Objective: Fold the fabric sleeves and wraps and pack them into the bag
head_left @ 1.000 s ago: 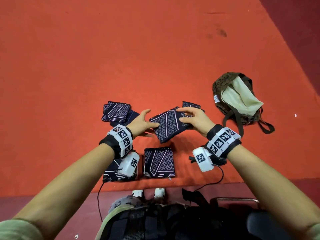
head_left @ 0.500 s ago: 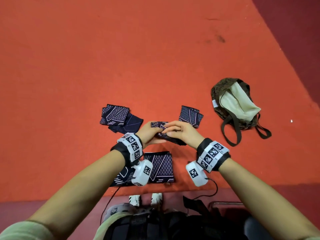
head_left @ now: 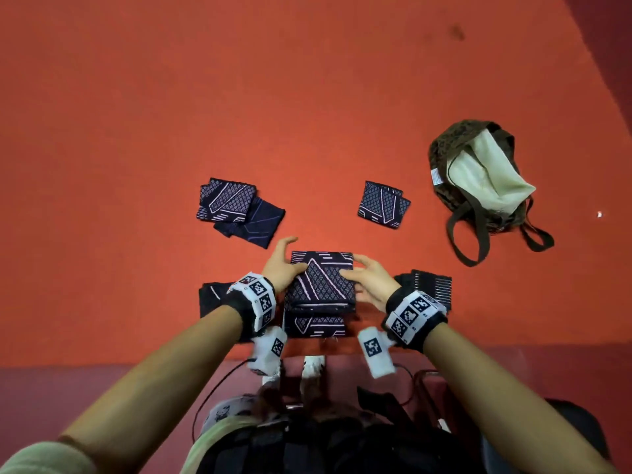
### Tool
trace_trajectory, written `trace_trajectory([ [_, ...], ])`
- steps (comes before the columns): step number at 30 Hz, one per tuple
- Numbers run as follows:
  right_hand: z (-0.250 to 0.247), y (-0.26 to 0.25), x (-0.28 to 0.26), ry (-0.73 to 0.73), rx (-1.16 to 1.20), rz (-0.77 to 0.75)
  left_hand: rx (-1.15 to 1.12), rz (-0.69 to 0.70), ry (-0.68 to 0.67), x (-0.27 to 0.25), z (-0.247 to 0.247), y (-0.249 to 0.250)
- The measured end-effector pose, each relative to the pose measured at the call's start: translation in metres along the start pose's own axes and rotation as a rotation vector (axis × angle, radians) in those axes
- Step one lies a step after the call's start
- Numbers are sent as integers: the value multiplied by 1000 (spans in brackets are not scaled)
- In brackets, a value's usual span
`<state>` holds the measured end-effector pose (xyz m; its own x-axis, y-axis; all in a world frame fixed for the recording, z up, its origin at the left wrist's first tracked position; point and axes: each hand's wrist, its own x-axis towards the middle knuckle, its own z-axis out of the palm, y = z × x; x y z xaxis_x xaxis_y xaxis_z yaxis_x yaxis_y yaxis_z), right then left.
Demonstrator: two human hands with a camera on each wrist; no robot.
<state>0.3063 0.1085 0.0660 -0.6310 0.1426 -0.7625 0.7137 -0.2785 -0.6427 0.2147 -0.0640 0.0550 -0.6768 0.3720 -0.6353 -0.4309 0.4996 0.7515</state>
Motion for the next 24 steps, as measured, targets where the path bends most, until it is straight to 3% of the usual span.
trace_trajectory([
  [2, 3, 15, -2, -8, 32, -14, 56, 59, -14, -3, 7, -16],
  [6, 9, 47, 3, 23, -109, -104, 263, 37, -115, -7, 18, -47],
  [9, 13, 64, 10, 0, -257, -125, 503, 54, -76, -6, 21, -61],
  [13, 18, 91, 27, -8, -417, -143, 661, 33, -93, -8, 27, -65],
  [20, 18, 85, 18, 6, -703, -234, 826, 113, 16, -14, 39, -81],
  [24, 19, 92, 22, 5, -823, -247, 1057, 86, 68, -21, 46, -80],
])
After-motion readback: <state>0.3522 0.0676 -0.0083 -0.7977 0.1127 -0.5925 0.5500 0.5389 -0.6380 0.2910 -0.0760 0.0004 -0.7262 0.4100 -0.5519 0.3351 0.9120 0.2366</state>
